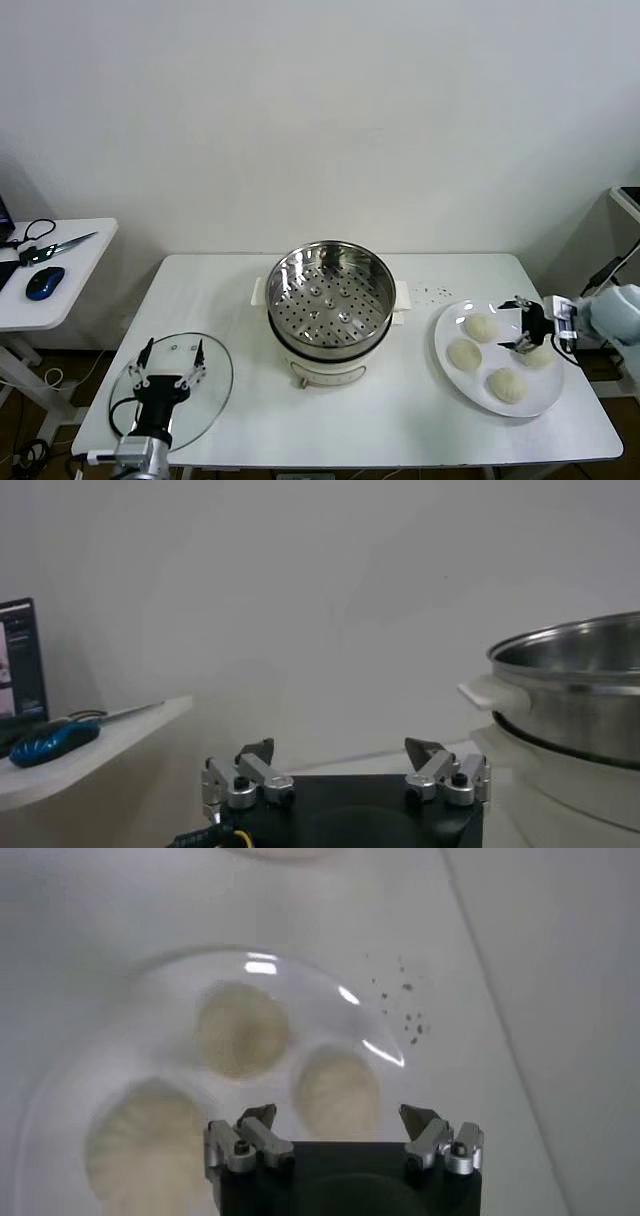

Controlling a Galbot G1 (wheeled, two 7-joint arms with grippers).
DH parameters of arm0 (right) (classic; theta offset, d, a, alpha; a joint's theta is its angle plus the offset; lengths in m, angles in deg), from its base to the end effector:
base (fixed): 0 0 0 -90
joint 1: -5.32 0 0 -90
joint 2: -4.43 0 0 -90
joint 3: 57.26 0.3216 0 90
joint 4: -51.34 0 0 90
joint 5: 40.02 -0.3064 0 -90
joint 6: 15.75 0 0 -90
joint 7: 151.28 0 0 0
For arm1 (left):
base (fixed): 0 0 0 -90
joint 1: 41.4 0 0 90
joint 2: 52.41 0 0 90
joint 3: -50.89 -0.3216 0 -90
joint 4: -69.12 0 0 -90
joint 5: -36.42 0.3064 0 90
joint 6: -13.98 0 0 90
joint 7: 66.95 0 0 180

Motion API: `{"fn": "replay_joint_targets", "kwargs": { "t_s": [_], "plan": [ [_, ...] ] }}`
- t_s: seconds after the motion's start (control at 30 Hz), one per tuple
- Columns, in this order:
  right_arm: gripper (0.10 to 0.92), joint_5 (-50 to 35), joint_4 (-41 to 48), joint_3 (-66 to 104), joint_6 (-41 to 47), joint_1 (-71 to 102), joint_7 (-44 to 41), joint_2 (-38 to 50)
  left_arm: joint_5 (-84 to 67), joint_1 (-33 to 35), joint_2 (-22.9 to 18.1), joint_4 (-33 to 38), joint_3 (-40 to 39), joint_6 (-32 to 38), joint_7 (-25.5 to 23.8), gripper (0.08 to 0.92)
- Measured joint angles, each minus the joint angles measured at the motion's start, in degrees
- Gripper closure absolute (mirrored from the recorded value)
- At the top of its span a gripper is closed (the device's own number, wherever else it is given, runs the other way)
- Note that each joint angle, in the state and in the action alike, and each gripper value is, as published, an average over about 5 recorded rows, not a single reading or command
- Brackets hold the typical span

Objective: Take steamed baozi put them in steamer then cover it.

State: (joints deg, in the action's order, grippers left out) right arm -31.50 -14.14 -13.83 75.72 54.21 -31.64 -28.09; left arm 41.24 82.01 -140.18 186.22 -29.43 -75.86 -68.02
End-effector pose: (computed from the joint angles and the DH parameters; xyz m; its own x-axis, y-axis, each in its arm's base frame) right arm 0.4153 -0.2696 -0.1844 -0.3357 -0.1883 0.9230 -0.9400 0.1298 -0.3154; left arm 0.1253 0.0529 -0.2984 -0.9886 -0.1131 0.0995 -0.0909 0.9745 0.2053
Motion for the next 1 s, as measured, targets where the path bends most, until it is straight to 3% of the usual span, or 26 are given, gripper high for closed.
{"fn": "replay_joint_targets", "kwargs": {
  "t_s": [0.4,1.0],
  "plan": [
    [0.203,2.0,10.1,-19.1,-0.4,-14.4,-3.6,-6.3,-0.4,-0.7,0.7,-0.9,0.5,-1.1,0.5,0.177],
    [0.203,3.4,17.7,-25.8,-0.8,-17.9,-4.2,-13.8,-0.2,-0.6,1.0,-1.2,0.9,-1.4,0.8,0.177]
  ]
}}
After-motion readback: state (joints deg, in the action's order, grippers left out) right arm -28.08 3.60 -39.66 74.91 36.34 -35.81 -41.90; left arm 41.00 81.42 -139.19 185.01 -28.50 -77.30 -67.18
